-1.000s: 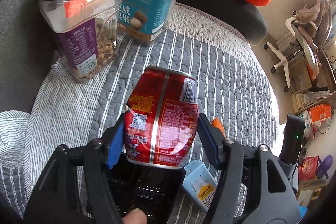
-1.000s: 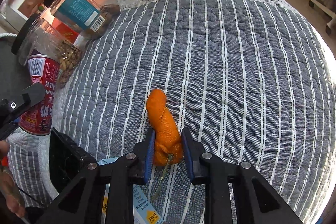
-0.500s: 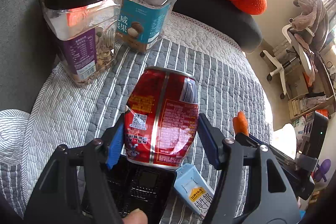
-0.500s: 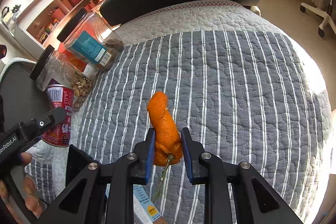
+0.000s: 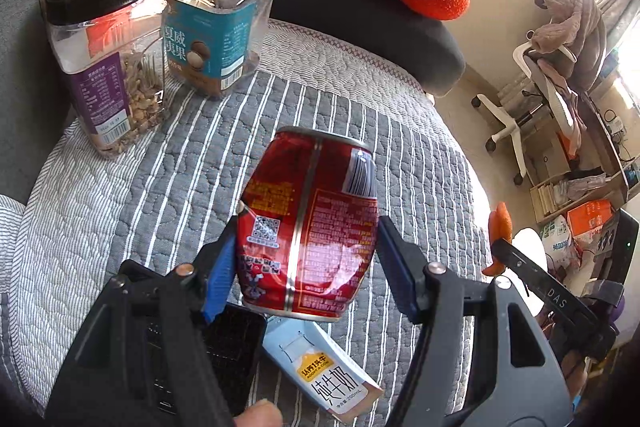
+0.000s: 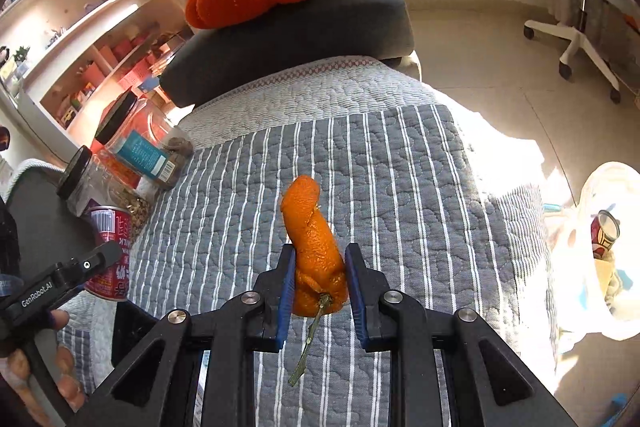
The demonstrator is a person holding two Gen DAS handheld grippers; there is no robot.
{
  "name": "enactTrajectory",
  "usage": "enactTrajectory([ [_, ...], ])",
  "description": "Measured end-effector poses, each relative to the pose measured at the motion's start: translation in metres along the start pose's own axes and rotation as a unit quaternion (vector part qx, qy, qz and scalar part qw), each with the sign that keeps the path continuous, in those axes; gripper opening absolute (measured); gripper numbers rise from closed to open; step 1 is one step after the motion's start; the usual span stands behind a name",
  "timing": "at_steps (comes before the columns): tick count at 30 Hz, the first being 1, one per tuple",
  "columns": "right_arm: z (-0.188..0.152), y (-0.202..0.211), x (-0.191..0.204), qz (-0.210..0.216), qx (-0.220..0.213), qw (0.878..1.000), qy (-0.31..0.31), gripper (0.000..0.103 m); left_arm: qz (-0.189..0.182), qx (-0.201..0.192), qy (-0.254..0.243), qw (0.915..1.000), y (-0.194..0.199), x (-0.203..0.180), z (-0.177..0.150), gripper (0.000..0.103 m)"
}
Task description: Collect trash
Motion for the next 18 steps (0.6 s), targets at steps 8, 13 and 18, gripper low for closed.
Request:
enactTrajectory([
  [8,0.012,0.036,-0.059,-0.054,-0.053,0.997,-0.024,0.025,-0.024,0.002,-0.02,0.9995,-0.011,-0.041,-0.018,0.067],
  [13,0.018,0.061,-0.103,-0.107,-0.092,0.989,-0.037,0.025,-0.032,0.016,-0.028,0.999,-0.026,-0.062,-0.034,0.067],
  [18,0.02,0.077,-0.145,-0.145,-0.11,0.981,-0.068,0.026,-0.042,0.026,-0.039,0.998,-0.037,-0.086,-0.048,0.067],
])
Point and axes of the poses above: each gripper's, at about its wrist camera, not at the fingertips, and y roughly against the way its jaws point, x to its left, z to its top, the point moved 2 cm from there along -y, roughly the way its jaws point, and after that the axes turned 7 degrees about -x, right-handed, at the moved point
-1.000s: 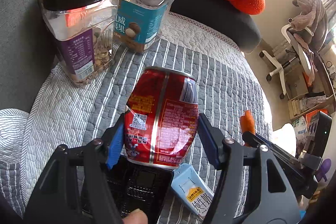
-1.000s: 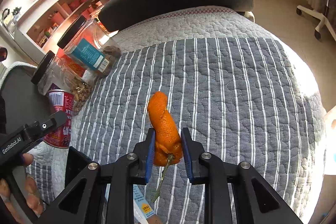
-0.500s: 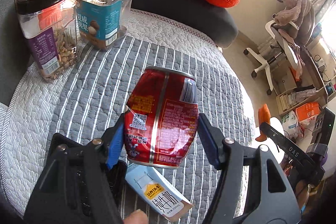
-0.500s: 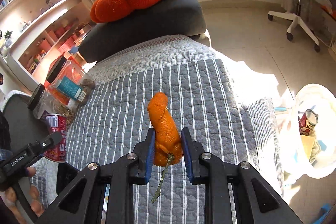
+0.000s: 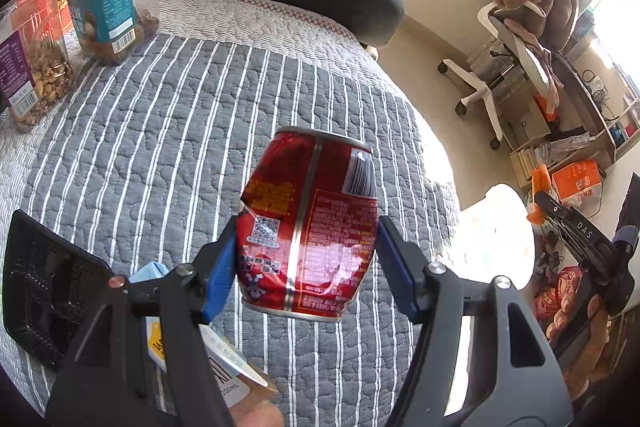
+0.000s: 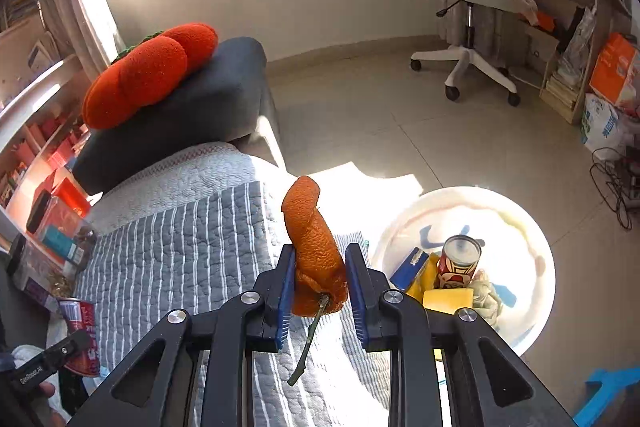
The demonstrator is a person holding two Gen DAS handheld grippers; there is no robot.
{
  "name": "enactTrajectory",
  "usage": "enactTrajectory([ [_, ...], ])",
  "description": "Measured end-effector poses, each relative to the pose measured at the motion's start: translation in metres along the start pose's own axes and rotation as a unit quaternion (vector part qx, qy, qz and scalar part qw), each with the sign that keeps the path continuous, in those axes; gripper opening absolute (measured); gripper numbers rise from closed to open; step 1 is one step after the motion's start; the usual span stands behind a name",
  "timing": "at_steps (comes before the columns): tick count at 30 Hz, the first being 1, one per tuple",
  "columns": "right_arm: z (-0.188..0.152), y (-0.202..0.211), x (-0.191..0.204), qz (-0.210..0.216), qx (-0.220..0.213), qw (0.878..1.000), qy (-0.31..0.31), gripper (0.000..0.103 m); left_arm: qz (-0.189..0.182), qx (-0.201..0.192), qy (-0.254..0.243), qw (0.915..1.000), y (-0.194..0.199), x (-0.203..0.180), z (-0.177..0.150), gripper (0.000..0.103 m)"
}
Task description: Collect trash
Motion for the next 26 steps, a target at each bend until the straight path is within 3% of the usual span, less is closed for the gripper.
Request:
enactTrajectory([
  [11,0.01,-0.011,-0.074,-0.119,-0.023,0.992,-0.026,0.026,-0.035,0.025,-0.019,0.9989,-0.026,-0.059,-0.015,0.067],
  [16,0.011,-0.01,-0.092,-0.137,-0.019,0.99,-0.041,0.031,-0.049,0.032,-0.035,0.9977,-0.035,-0.088,-0.013,0.067],
  [17,0.011,-0.007,-0.093,-0.137,-0.02,0.989,-0.043,0.037,-0.053,0.033,-0.039,0.9973,-0.037,-0.094,-0.012,0.067],
  [18,0.011,-0.003,-0.095,-0.138,-0.022,0.989,-0.044,0.052,-0.056,0.034,-0.042,0.997,-0.039,-0.101,-0.011,0.067],
  [20,0.013,0.007,-0.101,-0.142,-0.037,0.988,-0.053,0.073,-0.064,0.035,-0.05,0.9961,-0.043,-0.116,-0.009,0.067],
  [26,0.02,0.038,-0.129,-0.154,-0.066,0.983,-0.078,0.087,-0.089,0.044,-0.071,0.9925,-0.057,-0.162,-0.012,0.067],
])
Point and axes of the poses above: each gripper's, at about its wrist camera, not at the fingertips, and y roughly against the way its jaws point, x to its left, z to its top, the point moved 2 cm from there along -y, roughly the way its jaws point, and after that the axes turned 7 degrees about -x, right-handed, at the moved point
